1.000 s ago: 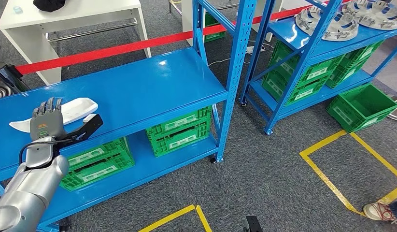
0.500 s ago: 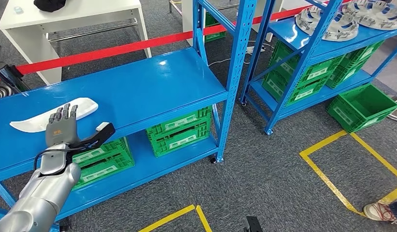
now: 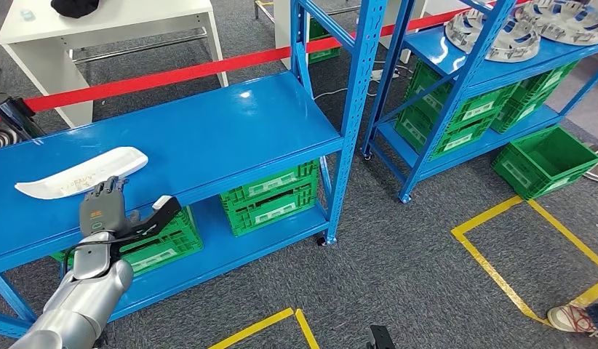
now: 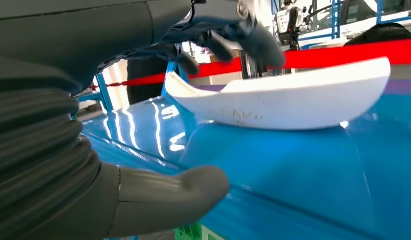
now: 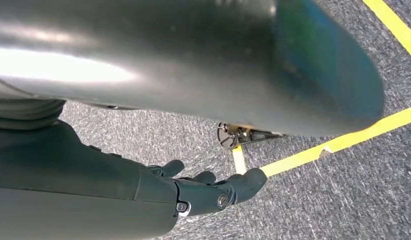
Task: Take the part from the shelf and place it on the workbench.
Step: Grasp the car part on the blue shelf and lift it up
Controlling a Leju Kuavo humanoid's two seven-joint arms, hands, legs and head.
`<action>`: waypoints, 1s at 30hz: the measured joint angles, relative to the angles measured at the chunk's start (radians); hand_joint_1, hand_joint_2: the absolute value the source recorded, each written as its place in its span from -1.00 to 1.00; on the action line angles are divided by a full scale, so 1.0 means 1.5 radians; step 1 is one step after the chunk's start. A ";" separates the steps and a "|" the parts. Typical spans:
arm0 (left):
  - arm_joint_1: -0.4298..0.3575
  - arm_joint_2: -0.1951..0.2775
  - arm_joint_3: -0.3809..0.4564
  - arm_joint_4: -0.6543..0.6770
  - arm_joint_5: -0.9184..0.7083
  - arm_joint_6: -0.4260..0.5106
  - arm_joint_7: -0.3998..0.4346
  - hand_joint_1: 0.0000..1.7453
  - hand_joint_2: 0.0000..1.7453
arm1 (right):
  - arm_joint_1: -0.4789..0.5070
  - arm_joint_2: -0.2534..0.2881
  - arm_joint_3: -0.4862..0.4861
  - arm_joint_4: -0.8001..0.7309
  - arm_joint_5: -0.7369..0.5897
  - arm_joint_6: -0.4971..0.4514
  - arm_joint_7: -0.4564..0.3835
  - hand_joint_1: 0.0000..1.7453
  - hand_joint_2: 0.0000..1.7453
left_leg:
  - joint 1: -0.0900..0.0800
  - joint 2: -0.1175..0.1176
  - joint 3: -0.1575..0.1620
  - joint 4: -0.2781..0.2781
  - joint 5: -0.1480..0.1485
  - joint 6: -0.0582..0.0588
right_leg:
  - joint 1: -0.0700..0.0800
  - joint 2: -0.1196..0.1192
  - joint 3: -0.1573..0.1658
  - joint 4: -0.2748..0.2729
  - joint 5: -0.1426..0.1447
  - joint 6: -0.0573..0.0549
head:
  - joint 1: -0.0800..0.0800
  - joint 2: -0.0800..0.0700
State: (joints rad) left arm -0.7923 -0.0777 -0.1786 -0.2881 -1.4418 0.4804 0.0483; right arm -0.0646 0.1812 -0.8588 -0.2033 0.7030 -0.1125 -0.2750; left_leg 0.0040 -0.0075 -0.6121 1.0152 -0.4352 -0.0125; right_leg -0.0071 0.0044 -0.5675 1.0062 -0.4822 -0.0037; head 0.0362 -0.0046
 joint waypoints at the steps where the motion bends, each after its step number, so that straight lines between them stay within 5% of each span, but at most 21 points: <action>1: 0.004 0.000 0.000 0.001 0.002 0.003 -0.001 0.80 1.00 | 0.000 0.000 0.000 0.000 0.000 0.000 -0.001 -1.00 -1.00 | 0.000 0.000 0.000 0.000 0.000 0.000 | 0.000 0.000 0.000 0.000 0.000 0.000 | 0.000 0.000; 6: 0.014 -0.002 0.001 0.004 0.004 0.007 -0.002 0.76 1.00 | 0.000 0.000 -0.003 0.000 0.001 0.000 -0.003 -1.00 -1.00 | 0.000 0.000 0.000 0.000 0.000 0.000 | 0.000 0.000 0.000 0.000 0.000 0.000 | 0.000 0.000; 11: 0.016 -0.002 0.002 0.005 0.005 0.008 -0.002 0.49 1.00 | 0.001 0.000 -0.003 0.000 0.002 0.000 -0.003 -1.00 -1.00 | 0.000 0.000 0.000 0.000 0.000 0.000 | 0.000 0.000 0.000 0.000 0.000 0.000 | 0.000 0.000; 20: 0.024 -0.001 0.020 0.007 0.028 0.037 -0.018 -0.94 1.00 | 0.001 0.000 -0.003 0.000 0.013 0.001 -0.003 -1.00 -1.00 | 0.000 0.000 0.000 0.000 0.000 0.000 | 0.000 0.000 0.000 0.000 0.000 0.000 | 0.000 0.000; 24: 0.026 0.001 0.045 0.006 0.069 0.067 -0.064 -1.00 -1.00 | 0.001 0.000 -0.003 0.000 0.017 0.005 -0.003 -1.00 -1.00 | 0.000 0.000 0.000 0.000 0.000 0.000 | 0.000 0.000 0.000 0.000 0.000 0.000 | 0.000 0.000; 30: 0.000 0.001 0.076 -0.006 0.093 0.052 -0.112 -1.00 -1.00 | 0.001 0.000 -0.008 0.000 0.018 0.008 -0.006 -1.00 -1.00 | 0.000 0.000 0.000 0.000 0.000 0.000 | 0.000 0.000 0.000 0.000 0.000 0.000 | 0.000 0.000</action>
State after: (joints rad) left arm -0.7921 -0.0767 -0.0643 -0.2976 -1.3028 0.5590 -0.1195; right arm -0.0635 0.1809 -0.8707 -0.2033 0.7296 -0.1011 -0.2835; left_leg 0.0041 -0.0077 -0.6121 1.0152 -0.4350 -0.0125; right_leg -0.0070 0.0043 -0.5679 1.0063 -0.4821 -0.0036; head 0.0362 -0.0046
